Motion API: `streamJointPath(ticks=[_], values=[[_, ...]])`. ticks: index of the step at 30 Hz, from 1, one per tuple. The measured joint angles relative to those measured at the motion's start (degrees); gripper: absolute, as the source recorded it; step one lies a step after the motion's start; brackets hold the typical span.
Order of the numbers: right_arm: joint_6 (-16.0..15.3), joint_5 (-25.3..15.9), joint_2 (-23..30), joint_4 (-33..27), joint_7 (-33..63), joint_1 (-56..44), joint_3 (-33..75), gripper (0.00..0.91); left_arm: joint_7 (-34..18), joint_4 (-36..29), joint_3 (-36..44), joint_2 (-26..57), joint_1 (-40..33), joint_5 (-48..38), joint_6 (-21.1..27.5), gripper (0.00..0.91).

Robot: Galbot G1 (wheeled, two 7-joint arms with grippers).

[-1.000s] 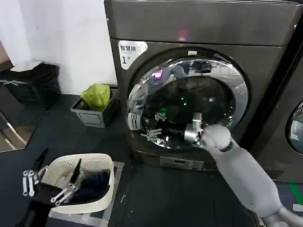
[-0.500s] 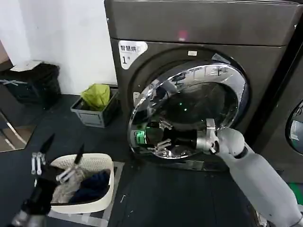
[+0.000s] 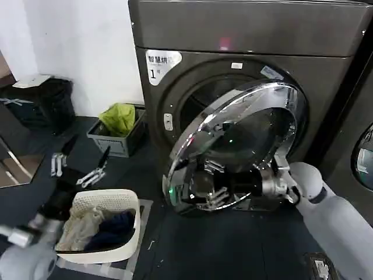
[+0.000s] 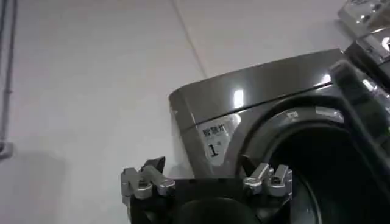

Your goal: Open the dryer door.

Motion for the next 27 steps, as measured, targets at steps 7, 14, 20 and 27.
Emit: streamJointPath(ticks=[7, 14, 20, 27], values=[[0.01, 1.45, -2.28, 0.76, -3.05, -2.9, 3.24, 0.907, 1.73, 4.09, 4.93, 4.39, -7.11, -0.37, 1.51, 0.907], [-0.07, 2.31, -5.04, 0.67, -2.74, -6.54, 7.17, 0.907, 2.31, 8.18, 13.6, 5.52, -14.22, 1.15, 1.7, 0.907], [1.01, 2.23, -8.2, 0.8, -2.05, -13.2, 14.54, 0.907, 3.33, 11.75, 22.5, 4.74, -20.9, 1.79, 1.64, 0.907], [2.35, 4.56, -10.29, 3.35, 0.08, -26.07, 28.4, 0.907, 4.74, 14.91, 30.19, 2.99, -27.4, 1.72, 1.03, 0.907]])
